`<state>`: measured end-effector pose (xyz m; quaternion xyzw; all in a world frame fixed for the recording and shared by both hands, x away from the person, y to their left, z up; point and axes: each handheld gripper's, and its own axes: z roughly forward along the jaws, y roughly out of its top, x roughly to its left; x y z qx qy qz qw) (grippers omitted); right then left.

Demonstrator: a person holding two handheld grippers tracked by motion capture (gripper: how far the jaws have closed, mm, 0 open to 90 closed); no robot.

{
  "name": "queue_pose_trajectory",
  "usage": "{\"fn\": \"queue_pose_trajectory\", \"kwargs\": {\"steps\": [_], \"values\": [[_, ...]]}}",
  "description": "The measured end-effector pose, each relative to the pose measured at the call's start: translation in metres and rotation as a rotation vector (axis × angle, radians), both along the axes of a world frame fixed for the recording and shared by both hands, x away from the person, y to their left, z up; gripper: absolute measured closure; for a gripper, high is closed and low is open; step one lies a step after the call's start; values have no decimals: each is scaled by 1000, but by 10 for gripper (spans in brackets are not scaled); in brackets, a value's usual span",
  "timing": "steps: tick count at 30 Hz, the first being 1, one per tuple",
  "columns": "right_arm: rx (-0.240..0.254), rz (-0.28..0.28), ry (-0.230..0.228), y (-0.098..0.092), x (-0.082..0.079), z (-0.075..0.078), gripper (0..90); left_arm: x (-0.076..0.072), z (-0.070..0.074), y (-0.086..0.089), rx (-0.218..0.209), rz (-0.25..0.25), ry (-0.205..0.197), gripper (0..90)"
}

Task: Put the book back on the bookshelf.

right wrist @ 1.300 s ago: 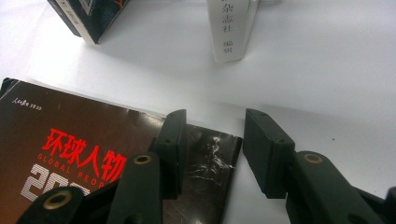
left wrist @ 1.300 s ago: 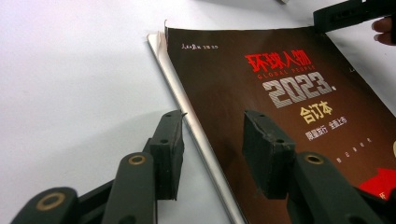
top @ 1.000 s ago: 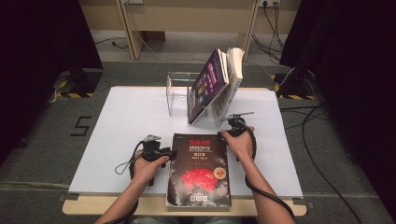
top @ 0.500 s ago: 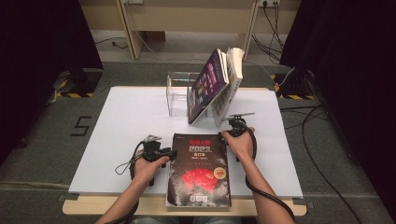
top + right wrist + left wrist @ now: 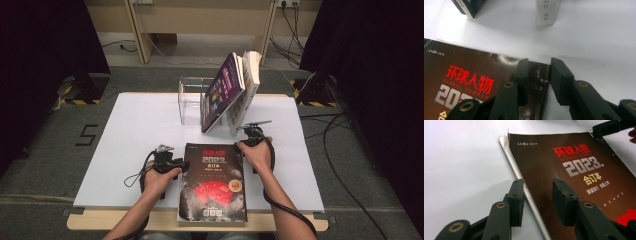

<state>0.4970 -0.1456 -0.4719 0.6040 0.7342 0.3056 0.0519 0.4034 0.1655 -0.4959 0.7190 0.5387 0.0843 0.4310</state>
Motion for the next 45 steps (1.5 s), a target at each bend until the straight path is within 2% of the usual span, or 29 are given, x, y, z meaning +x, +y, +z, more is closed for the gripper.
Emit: {"fn": "queue_pose_trajectory", "kwargs": {"steps": [3, 7, 12, 15, 19, 25, 31, 32, 33, 34, 38, 41, 45], "values": [[18, -5, 14, -3, 1, 0, 747, 0, 0, 0, 0, 1, 3, 612], [9, -1, 16, -2, 0, 0, 749, 0, 0, 0, 3, 1, 4, 612], [28, -2, 24, -5, 1, 0, 749, 1, 1, 0, 5, -2, 4, 613], [17, 0, 17, -3, 0, 0, 771, 1, 1, 0, 5, -1, 7, 613], [38, -4, 13, -7, 0, -1, 826, 1, 1, 0, 7, -2, 7, 612], [41, 7, 5, -7, -1, 1, 861, 0, 1, -1, 10, -2, 3, 613], [52, 14, 4, -9, -1, -1, 823, 1, 1, 0, 16, -8, 7, 613], [75, -7, 28, -9, -2, -2, 791, 1, 1, 0, 15, -7, 6, 613], [107, -7, 18, -13, -2, -5, 749, 1, 1, 0, 12, -6, 4, 613], [121, -14, 19, -14, -3, -5, 749, 1, 1, 0, 12, -4, 4, 614], [152, -22, 40, -16, -4, -5, 713, 1, 1, 0, 11, -4, 3, 616], [137, -18, 37, -13, -4, -4, 682, 1, 0, 0, 10, -4, 3, 619], [116, -16, 32, -12, -4, -4, 705, 0, 0, 0, 13, -1, 2, 618]]}}
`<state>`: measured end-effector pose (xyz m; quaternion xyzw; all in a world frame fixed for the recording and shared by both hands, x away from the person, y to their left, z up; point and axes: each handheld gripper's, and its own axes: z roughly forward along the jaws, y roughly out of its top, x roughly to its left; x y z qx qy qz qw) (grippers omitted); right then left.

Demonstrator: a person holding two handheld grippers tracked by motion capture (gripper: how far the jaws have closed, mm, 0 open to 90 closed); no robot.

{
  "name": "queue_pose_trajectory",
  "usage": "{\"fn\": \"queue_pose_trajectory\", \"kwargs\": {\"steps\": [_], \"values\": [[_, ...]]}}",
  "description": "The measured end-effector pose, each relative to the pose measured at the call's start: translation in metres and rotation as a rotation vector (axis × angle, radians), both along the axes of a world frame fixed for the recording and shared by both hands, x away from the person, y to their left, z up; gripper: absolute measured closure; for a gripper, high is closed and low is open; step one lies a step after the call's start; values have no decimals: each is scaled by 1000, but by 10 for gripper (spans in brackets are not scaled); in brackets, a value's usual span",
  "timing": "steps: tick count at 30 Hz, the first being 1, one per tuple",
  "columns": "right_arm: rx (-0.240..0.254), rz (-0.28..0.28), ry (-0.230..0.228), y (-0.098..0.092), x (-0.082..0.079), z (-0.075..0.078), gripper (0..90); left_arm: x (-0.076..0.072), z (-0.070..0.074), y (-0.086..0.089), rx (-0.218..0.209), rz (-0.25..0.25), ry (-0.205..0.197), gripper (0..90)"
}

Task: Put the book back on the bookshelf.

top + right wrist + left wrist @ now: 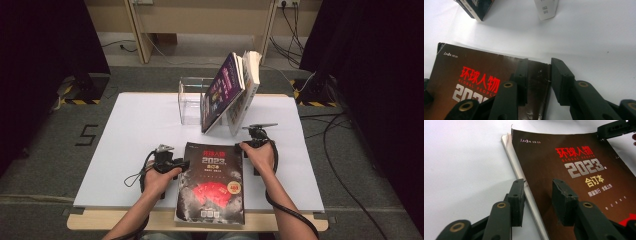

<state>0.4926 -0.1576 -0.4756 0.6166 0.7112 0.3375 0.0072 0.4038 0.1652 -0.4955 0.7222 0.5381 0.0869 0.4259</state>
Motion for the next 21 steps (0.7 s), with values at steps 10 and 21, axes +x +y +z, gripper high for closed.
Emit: {"fn": "queue_pose_trajectory", "kwargs": {"steps": [10, 21], "values": [[-69, 15, -30, 4, -1, 3, 863, 0, 0, 0, 1, -2, -1, 618], [13, 22, -134, 3, -15, 26, 881, -1, 0, 4, -12, -14, -9, 600]]}}
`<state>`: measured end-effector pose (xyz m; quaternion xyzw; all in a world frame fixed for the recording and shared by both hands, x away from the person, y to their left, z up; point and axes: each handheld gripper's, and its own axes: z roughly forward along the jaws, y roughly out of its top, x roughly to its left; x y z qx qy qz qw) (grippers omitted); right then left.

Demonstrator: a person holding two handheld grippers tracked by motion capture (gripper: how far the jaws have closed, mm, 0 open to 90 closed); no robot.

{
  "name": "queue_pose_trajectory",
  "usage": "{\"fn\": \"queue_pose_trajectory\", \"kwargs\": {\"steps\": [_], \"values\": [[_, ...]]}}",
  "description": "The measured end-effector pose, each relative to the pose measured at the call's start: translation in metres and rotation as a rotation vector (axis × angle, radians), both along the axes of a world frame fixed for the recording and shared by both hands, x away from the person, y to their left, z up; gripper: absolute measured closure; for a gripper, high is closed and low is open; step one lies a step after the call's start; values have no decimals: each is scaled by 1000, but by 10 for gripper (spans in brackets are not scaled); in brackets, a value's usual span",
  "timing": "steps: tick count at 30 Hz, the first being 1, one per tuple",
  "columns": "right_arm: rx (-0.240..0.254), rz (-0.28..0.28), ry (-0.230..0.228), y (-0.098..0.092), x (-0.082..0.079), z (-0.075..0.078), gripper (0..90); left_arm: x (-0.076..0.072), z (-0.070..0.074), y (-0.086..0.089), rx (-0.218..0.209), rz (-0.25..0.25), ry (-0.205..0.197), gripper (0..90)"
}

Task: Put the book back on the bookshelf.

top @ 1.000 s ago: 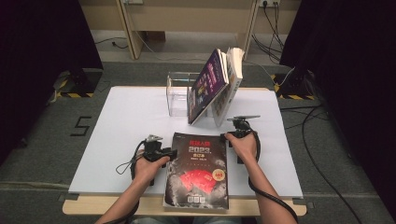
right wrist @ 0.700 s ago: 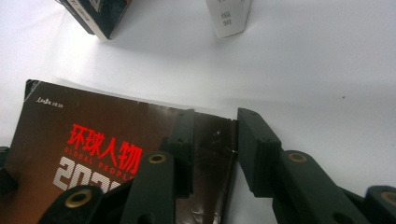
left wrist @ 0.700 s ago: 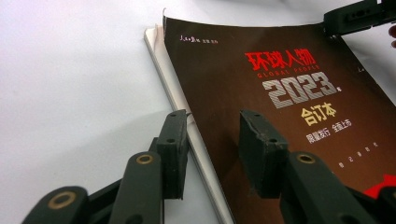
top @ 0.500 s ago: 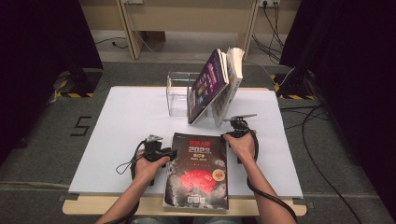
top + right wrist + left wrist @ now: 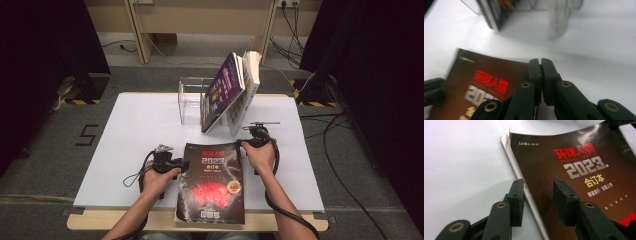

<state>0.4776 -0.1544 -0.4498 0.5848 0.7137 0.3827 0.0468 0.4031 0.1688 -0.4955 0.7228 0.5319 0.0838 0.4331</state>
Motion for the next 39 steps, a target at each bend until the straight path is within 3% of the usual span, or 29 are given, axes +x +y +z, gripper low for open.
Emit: {"fn": "queue_pose_trajectory", "kwargs": {"steps": [2, 3, 5, 14, 20, 21, 22, 26, 27, 39], "values": [[8, 12, -38, 2, -4, 8, 881, -2, 3, 4, -27, -1, -17, 587], [21, 16, -52, 3, -7, 12, 882, -2, 3, 4, -27, -1, -17, 579], [53, 23, -80, 5, -11, 21, 882, -6, 11, 10, -37, 11, -61, 556], [108, 52, -238, 19, -27, 58, 883, -17, 26, 35, -71, 67, -138, 481], [122, 74, -350, 27, -37, 88, 883, -22, 25, 44, -82, 92, -154, 475], [122, 74, -350, 27, -37, 88, 883, -22, 25, 44, -82, 92, -154, 474], [117, 82, -386, 30, -40, 98, 883, -22, 23, 46, -71, 92, -153, 468], [125, 87, -426, 34, -43, 109, 883, -24, 21, 47, -27, 92, -162, 432], [120, 89, -453, 37, -45, 115, 883, -25, 20, 49, -10, 99, -166, 431], [135, 75, -551, 47, -45, 141, 883, -26, 17, 57, -7, 123, -156, 416]]}}
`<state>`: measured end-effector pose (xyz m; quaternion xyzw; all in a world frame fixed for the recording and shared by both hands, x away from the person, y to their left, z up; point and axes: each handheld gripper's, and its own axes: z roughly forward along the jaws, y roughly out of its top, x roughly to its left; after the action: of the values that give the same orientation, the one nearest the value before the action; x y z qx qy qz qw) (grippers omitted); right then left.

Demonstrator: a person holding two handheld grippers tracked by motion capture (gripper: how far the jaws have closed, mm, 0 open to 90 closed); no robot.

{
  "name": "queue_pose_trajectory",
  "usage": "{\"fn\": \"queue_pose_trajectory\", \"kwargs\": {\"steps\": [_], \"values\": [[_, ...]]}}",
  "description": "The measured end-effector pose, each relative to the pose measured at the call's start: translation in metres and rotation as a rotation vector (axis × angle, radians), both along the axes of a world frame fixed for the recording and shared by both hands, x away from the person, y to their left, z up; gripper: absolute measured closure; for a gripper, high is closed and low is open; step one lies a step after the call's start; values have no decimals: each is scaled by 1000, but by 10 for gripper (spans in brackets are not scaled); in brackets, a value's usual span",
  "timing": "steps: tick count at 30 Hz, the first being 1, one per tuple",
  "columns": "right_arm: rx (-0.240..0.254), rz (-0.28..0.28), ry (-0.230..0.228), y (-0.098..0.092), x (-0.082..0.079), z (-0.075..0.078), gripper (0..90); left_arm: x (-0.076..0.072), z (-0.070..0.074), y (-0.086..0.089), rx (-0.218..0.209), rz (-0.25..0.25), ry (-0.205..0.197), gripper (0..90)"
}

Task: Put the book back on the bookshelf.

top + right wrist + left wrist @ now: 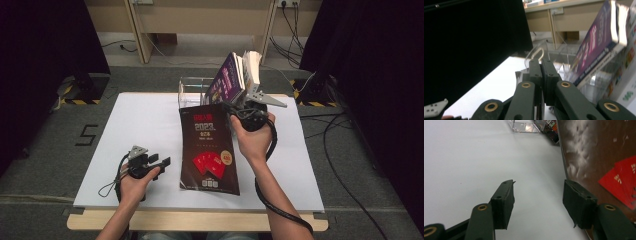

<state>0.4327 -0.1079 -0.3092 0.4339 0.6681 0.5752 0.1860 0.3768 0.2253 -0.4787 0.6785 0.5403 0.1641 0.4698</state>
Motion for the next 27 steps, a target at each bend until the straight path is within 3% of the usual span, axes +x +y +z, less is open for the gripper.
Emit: {"fn": "queue_pose_trajectory", "kwargs": {"steps": [19, 27], "values": [[26, -55, -95, 10, 17, 30, 883, 0, -3, -1, -2, -7, 6, 421], [29, -79, -119, 19, 37, 40, 883, 0, -4, -2, 0, -9, 9, 421]]}}
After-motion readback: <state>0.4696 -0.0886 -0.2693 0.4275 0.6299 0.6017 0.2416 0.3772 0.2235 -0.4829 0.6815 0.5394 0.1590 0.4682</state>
